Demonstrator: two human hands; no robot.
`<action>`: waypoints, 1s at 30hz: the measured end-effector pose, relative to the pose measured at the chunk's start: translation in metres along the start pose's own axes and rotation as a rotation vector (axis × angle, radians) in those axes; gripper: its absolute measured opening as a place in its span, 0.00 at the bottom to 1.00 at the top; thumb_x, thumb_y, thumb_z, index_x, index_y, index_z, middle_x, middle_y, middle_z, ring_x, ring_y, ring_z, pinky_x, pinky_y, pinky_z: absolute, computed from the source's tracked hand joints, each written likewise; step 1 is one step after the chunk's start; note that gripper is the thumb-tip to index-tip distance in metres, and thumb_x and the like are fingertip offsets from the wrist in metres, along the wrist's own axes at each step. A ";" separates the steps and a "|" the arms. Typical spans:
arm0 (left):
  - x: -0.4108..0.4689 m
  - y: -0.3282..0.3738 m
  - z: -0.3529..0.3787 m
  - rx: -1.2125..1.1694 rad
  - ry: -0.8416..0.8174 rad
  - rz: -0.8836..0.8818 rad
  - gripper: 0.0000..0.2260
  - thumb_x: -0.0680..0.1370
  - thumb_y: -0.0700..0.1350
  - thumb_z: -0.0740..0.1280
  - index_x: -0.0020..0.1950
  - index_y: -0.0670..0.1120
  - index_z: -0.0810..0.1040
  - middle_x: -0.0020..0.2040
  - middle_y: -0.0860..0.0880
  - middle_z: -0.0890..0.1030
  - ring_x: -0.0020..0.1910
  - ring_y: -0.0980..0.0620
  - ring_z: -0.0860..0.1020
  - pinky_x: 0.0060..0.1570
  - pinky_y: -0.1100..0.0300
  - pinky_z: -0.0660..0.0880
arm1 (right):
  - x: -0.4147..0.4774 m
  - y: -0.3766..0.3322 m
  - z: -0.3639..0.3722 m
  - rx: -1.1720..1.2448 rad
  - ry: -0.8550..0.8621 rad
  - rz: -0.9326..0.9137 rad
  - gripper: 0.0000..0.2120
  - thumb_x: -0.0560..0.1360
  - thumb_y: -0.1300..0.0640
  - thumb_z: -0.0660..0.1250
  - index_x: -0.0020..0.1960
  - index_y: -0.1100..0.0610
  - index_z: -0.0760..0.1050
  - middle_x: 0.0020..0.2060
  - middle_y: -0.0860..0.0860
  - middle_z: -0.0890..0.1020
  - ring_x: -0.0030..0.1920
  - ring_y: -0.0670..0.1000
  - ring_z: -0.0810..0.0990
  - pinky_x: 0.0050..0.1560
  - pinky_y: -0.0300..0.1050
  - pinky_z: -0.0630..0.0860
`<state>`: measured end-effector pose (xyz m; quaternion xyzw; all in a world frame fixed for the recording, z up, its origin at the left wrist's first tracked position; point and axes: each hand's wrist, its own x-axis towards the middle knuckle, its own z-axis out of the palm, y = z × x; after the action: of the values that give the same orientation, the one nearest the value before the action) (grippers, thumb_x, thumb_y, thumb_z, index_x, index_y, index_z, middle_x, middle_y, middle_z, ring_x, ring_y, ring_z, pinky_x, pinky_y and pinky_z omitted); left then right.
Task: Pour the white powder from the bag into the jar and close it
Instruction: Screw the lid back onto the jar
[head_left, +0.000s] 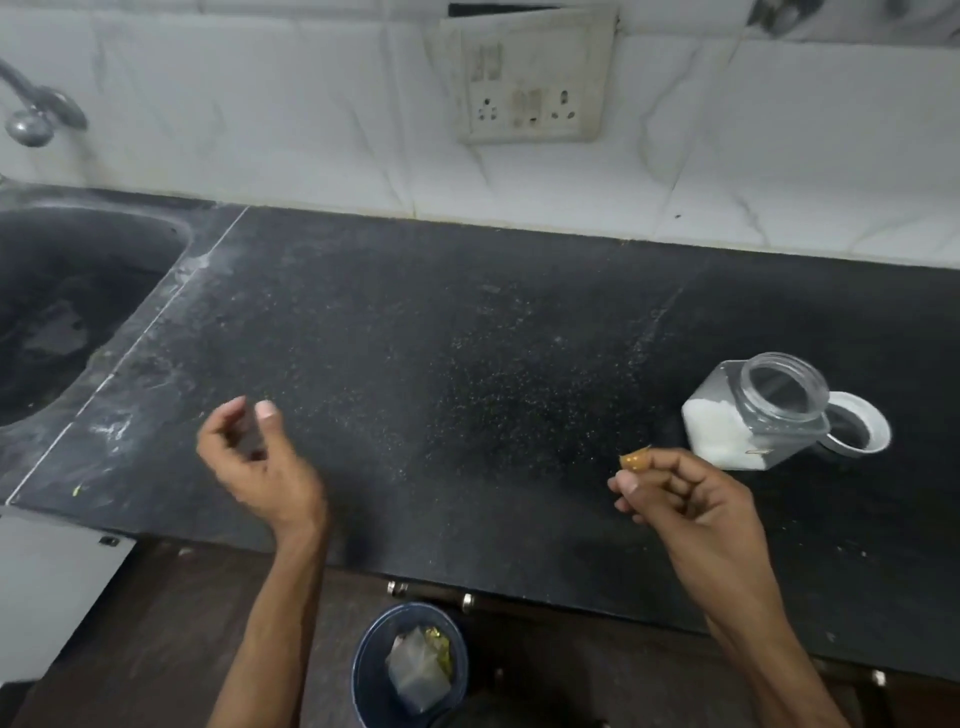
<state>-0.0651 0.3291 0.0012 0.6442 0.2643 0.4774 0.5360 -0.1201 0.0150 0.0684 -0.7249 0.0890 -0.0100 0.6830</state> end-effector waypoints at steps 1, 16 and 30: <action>-0.014 0.012 0.015 -0.026 -0.116 -0.003 0.08 0.79 0.42 0.65 0.58 0.44 0.72 0.55 0.46 0.74 0.51 0.60 0.73 0.51 0.69 0.69 | 0.002 0.000 -0.004 -0.003 0.009 -0.007 0.07 0.70 0.60 0.73 0.47 0.57 0.82 0.40 0.56 0.86 0.39 0.49 0.83 0.41 0.34 0.78; -0.241 0.120 0.178 -0.058 -1.119 0.226 0.24 0.69 0.54 0.73 0.62 0.58 0.72 0.62 0.59 0.72 0.65 0.56 0.71 0.63 0.58 0.72 | 0.054 -0.004 -0.140 -0.161 0.197 -0.164 0.09 0.72 0.64 0.74 0.48 0.52 0.81 0.40 0.45 0.86 0.39 0.44 0.84 0.42 0.35 0.78; -0.298 0.109 0.224 0.111 -1.157 0.118 0.46 0.56 0.61 0.82 0.70 0.59 0.66 0.67 0.62 0.72 0.68 0.57 0.72 0.69 0.56 0.70 | 0.168 0.050 -0.247 -1.150 -0.088 0.112 0.38 0.75 0.48 0.71 0.78 0.43 0.54 0.80 0.51 0.43 0.80 0.60 0.42 0.74 0.67 0.54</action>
<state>-0.0032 -0.0543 0.0120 0.8410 -0.0831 0.0621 0.5311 0.0057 -0.2558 0.0172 -0.9734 0.0898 0.1065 0.1817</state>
